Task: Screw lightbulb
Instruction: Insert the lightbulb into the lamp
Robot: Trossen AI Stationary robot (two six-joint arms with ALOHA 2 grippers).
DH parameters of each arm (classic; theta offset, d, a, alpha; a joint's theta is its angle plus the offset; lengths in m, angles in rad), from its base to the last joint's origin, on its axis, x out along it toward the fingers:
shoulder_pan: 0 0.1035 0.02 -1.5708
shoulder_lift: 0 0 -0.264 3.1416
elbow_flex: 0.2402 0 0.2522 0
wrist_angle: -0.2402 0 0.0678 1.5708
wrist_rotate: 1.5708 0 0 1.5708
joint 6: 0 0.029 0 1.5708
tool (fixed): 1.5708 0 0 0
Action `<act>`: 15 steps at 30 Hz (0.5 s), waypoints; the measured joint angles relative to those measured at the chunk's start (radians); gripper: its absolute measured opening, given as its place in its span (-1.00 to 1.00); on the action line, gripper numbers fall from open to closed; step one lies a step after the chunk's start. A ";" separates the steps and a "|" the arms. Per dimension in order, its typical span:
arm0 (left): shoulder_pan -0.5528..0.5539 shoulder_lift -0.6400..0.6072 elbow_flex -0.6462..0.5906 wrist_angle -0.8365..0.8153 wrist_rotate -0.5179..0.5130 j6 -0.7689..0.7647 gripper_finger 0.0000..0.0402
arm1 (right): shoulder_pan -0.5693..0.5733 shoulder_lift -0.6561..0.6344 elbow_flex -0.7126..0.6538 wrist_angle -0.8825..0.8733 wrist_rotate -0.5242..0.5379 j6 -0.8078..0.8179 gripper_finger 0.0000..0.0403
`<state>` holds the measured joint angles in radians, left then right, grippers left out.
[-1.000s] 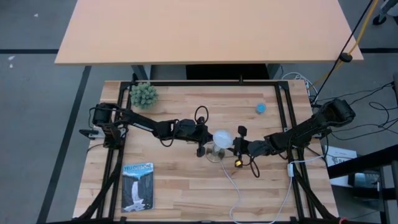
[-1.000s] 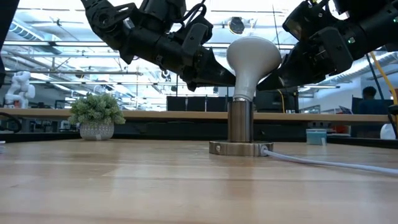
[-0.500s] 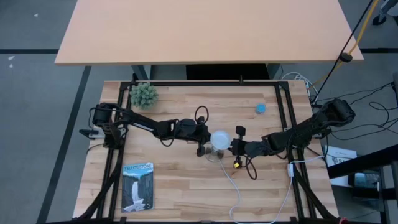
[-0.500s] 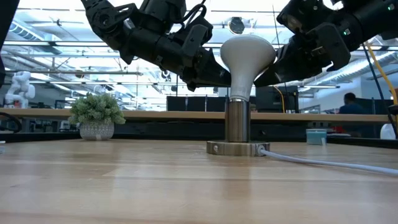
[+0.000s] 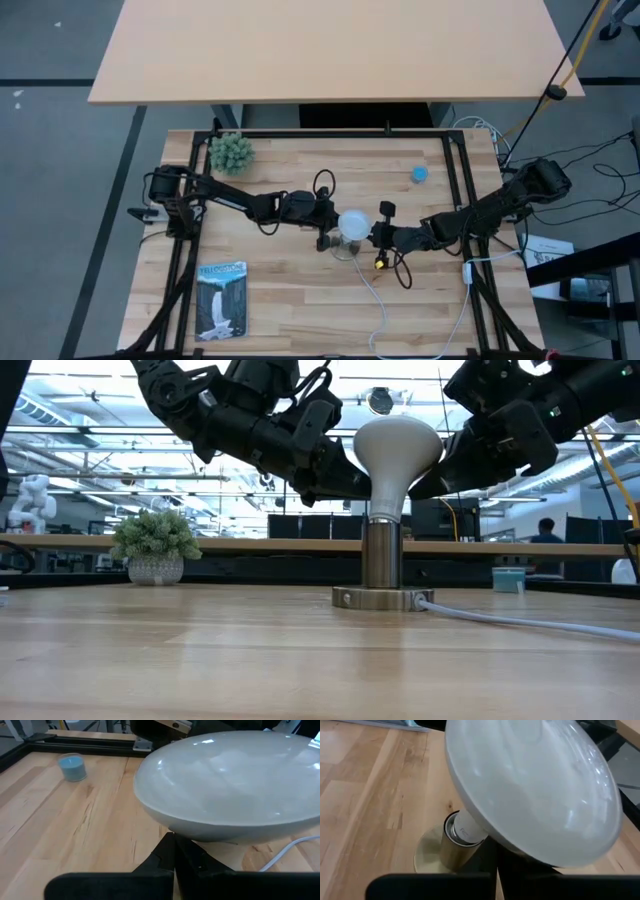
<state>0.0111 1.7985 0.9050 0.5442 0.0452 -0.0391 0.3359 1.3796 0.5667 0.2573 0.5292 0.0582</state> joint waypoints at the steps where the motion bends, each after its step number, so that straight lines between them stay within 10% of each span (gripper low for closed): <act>1: 0.002 0.000 0.000 0.000 0.000 0.000 -0.99 | 0.000 0.000 0.000 0.000 0.001 -0.002 -1.00; 15: 0.002 0.000 0.000 0.000 0.000 0.023 -0.99 | 0.000 0.000 0.000 0.008 -0.004 -0.023 -1.00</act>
<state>0.0128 1.7985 0.9047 0.5438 0.0456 -0.0166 0.3359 1.3796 0.5671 0.2658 0.5256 0.0353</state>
